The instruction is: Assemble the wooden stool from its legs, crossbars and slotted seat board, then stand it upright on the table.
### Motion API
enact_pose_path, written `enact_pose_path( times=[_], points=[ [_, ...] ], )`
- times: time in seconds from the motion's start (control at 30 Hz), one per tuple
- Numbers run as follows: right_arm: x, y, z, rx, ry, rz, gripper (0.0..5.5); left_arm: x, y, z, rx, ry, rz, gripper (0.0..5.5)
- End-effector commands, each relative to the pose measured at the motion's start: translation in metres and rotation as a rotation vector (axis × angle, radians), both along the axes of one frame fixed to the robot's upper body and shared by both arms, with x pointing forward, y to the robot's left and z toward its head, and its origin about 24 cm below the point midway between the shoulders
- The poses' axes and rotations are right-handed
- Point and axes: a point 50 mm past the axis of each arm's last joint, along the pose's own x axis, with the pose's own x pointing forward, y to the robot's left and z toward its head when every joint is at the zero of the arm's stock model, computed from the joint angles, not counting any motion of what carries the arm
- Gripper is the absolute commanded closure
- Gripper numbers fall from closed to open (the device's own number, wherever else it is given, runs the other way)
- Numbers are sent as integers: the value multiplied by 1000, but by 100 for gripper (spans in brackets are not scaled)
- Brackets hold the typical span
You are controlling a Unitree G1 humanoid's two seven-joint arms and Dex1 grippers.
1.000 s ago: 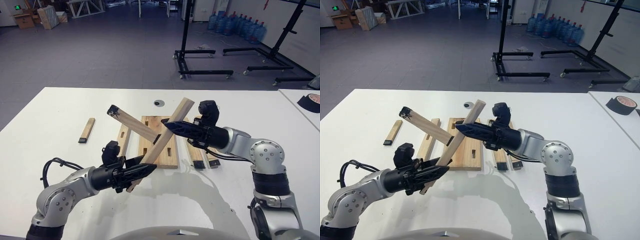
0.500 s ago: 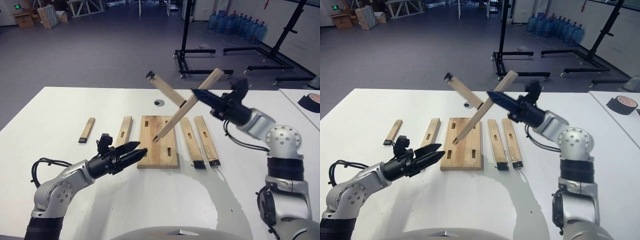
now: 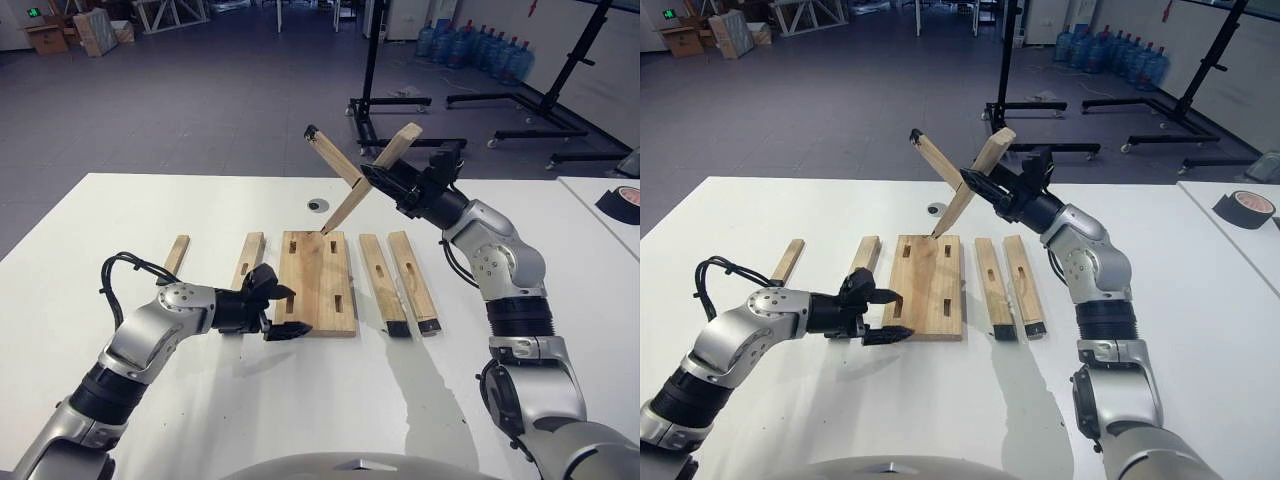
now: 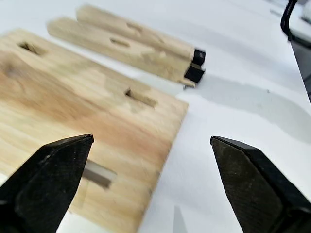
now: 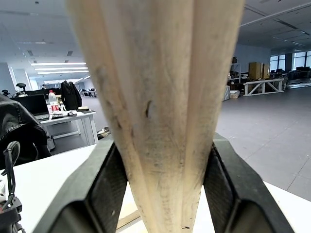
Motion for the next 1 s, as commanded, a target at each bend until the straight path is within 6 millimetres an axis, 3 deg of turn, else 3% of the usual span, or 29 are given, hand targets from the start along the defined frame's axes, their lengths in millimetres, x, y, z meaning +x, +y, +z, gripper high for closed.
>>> enact_pose_path(
  times=[0.03,0.2,0.73,1.0],
  points=[
    [-3,1,4,30,1,8,347,-7,11,-14,83,62,-29,109],
    [-6,-2,1,30,20,9,347,-9,14,-24,127,97,-68,109],
    [-15,5,-10,41,78,14,347,10,-1,4,249,-157,-120,109],
    [-17,8,-12,43,86,15,347,10,-1,-6,337,-176,-164,109]
  ],
)
